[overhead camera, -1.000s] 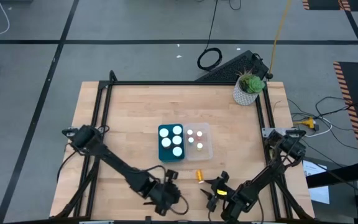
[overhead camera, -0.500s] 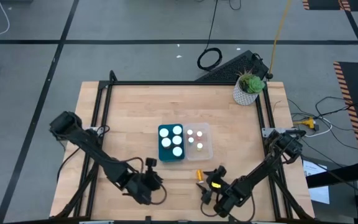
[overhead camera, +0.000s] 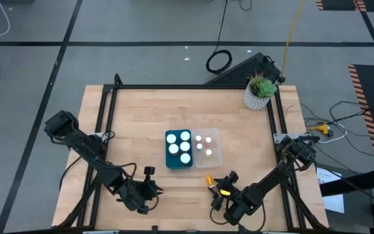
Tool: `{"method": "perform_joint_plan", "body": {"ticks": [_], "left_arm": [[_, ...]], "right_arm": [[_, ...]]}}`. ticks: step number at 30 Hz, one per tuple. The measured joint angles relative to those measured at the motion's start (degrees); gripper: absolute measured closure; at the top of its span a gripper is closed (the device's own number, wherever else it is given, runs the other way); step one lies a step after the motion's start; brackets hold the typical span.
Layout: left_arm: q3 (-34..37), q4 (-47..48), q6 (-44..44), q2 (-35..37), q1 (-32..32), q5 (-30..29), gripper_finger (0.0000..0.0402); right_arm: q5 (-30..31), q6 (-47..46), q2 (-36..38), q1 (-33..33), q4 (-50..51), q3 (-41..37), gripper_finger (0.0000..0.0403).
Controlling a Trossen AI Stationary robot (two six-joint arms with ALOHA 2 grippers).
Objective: Pick and place medicine bottles into bin by pill shape (circle, oval)
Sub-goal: Put the small orange pill bottle into the transparent bin
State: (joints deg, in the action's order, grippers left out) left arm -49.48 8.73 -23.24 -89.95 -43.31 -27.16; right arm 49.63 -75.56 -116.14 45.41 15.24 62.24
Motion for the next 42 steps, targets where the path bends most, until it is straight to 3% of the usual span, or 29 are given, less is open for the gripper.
{"method": "perform_joint_plan", "body": {"ticks": [17,32,36,42], "left_arm": [[0.16,-5.95,3.37,0.0,-0.89,-0.48,0.0357],[0.13,-15.84,7.5,-1.61,2.62,-1.18,0.0355],[0.12,-21.91,10.31,-4.83,3.51,-0.42,0.033],[0.13,-29.74,13.76,-8.33,5.92,0.48,0.0244]], "right_arm": [[-0.44,1.8,0.37,0.04,0.89,-0.07,0.0263],[-2.95,16.77,3.3,0.09,0.86,-0.07,0.0282],[-3.51,22.79,5.83,0.09,0.21,-0.07,0.0282],[-3.66,32.93,10.24,0.03,-0.48,-0.07,0.0282]]}}
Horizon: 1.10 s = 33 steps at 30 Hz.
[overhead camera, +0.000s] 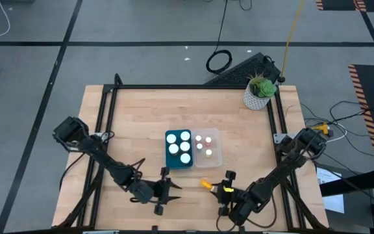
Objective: Pick and place medicine bottles into bin by pill shape (circle, oval)
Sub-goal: Put the small orange pill bottle into the transparent bin
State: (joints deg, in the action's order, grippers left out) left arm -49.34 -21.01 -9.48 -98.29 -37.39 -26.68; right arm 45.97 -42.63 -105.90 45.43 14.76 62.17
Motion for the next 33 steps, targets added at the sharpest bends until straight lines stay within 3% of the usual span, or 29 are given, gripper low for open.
{"method": "perform_joint_plan", "body": {"ticks": [7,12,14,25,33], "left_arm": [[-0.57,-3.01,5.39,-0.9,5.67,1.69,0.0137],[-1.64,-5.59,10.32,-1.52,9.08,5.32,0.0103],[-1.92,-6.85,11.8,-1.5,10.18,7.88,0.0104],[-1.9,-6.04,15.79,-2.05,13.26,9.6,0.0152],[-1.9,-6.11,18.62,-2.01,14.07,11.19,0.0184]], "right_arm": [[-3.9,11.87,6.15,-1.92,-0.04,0.02,0.0282],[-7.31,18.01,9.22,-3.96,-0.11,0.02,0.0282],[-7.69,20.3,10.12,-4.78,-0.15,0.02,0.0282],[-12.99,30.19,12.1,-9.86,-2.14,0.02,0.0282],[-16.19,32.45,12.1,-12.84,-5.18,0.02,0.0282]]}}
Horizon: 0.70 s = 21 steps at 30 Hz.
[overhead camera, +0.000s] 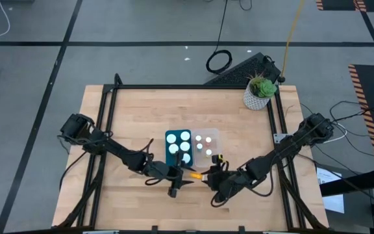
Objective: Pick and place medicine bottles into bin by pill shape (circle, oval)
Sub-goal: Put the small orange pill bottle into the transparent bin
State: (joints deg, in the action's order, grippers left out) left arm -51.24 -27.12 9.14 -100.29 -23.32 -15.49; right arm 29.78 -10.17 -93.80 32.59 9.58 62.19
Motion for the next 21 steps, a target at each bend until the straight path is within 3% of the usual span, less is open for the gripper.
{"method": "perform_joint_plan", "body": {"ticks": [8,14,17,21], "left_arm": [[0.0,0.27,-0.04,0.0,-0.02,-0.7,0.0268],[0.0,0.65,-0.07,0.16,-0.01,-1.18,0.0298],[0.0,2.62,-1.04,1.57,-0.02,-1.51,0.0295],[0.04,5.96,-2.63,5.06,-0.44,-3.82,0.0287]], "right_arm": [[-0.07,0.28,-0.02,-0.3,-0.28,0.0,0.0282],[1.73,-0.53,-0.04,-0.28,-0.28,0.0,0.0276],[3.4,-1.03,-0.04,-0.3,-0.57,0.0,0.0248],[10.35,-0.94,-0.04,0.24,-0.72,0.0,0.019]]}}
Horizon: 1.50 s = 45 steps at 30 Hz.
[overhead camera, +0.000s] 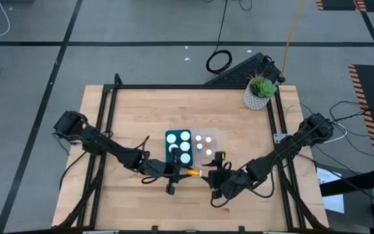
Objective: Pick and place medicine bottles into bin by pill shape (circle, oval)
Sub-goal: Put the small orange pill bottle into the transparent bin
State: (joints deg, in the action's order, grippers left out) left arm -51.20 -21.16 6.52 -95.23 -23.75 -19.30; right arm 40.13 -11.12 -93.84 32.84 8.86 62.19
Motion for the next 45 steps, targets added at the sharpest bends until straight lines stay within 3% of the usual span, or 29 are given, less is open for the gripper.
{"method": "perform_joint_plan", "body": {"ticks": [4,11,19,33,41,45], "left_arm": [[0.0,1.02,-1.84,2.64,-0.23,-1.55,0.0285],[0.0,0.12,-3.34,4.3,-0.38,-3.28,0.0285],[0.0,-1.6,-3.27,4.34,-0.35,-3.26,0.0284],[0.02,-2.85,-1.37,4.34,-1.02,-1.64,0.0284],[0.04,-2.96,-0.13,4.34,-1.03,-1.33,0.0283],[0.04,-1.81,0.67,4.4,-1.05,-1.35,0.0255]], "right_arm": [[9.36,3.03,0.0,0.9,-3.18,0.0,0.0139],[10.89,14.76,0.0,2.05,-13.74,0.0,0.0116],[10.87,19.1,0.0,2.91,-17.88,0.0,0.0154],[10.76,18.1,0.0,3.68,-17.72,0.0,0.0269],[10.65,17.88,0.0,3.98,-17.68,0.0,0.0285],[10.47,17.92,0.2,4.04,-17.44,0.0,0.0281]]}}
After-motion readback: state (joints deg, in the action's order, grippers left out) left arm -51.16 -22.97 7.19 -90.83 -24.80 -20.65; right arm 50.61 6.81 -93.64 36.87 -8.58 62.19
